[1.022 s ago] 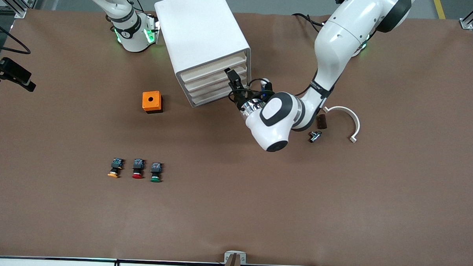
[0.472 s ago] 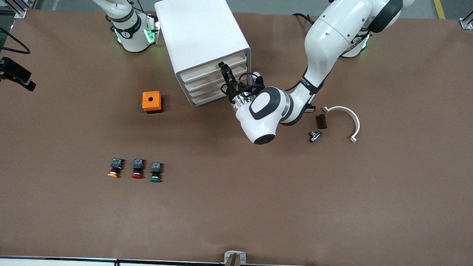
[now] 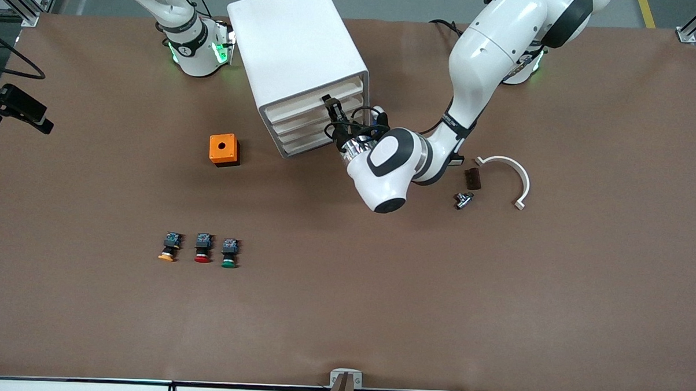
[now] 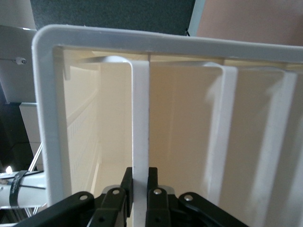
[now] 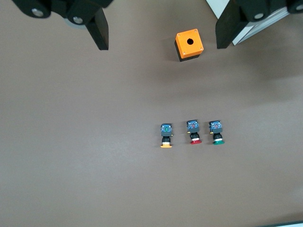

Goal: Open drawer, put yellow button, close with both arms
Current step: 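Pull the drawer out with the left gripper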

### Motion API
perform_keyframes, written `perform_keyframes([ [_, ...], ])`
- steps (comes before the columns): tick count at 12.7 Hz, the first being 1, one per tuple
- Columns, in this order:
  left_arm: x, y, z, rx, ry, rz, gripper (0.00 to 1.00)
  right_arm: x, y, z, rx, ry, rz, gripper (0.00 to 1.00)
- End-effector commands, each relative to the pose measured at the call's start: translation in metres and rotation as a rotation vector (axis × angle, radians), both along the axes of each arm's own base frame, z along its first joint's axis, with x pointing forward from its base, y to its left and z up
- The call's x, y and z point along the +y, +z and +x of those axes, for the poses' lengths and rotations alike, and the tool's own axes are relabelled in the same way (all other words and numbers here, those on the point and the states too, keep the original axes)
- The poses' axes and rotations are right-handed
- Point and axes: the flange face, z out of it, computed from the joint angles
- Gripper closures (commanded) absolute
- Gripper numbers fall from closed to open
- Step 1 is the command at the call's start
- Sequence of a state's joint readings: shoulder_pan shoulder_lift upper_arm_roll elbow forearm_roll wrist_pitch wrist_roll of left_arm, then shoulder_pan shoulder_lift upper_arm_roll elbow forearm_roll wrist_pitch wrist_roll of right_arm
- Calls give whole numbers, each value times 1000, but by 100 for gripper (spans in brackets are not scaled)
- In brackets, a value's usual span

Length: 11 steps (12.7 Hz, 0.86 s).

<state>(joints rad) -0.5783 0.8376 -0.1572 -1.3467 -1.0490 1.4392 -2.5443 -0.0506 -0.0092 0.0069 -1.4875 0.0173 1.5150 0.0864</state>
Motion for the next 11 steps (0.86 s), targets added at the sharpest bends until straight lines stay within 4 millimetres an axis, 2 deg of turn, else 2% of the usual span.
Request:
perform_keyframes([
  [1, 53, 19, 66, -52, 109, -37, 100, 2, -1, -1, 4, 3, 14, 0],
  [3, 85, 31, 100, -99, 167, -89, 99, 4, -2, -1, 5, 6, 14, 0],
  [5, 109, 32, 120, -132, 203, -141, 98, 3, -3, -1, 8, 2, 14, 0],
  [6, 112, 33, 122, -141, 208, -152, 77, 3, -4, -1, 12, 1, 14, 0],
  [7, 111, 33, 122, -148, 205, -158, 24, 3, -8, -1, 20, -13, 15, 0],
  [8, 111, 34, 122, -148, 205, -157, 1, 3, -13, 1, 25, -28, 15, 0],
  [10, 114, 39, 124, -159, 207, -159, 1, 0, -38, 18, 46, -33, 14, 0],
  [11, 123, 39, 131, -172, 216, -149, 1, 1, -49, 27, 40, -30, 14, 0],
])
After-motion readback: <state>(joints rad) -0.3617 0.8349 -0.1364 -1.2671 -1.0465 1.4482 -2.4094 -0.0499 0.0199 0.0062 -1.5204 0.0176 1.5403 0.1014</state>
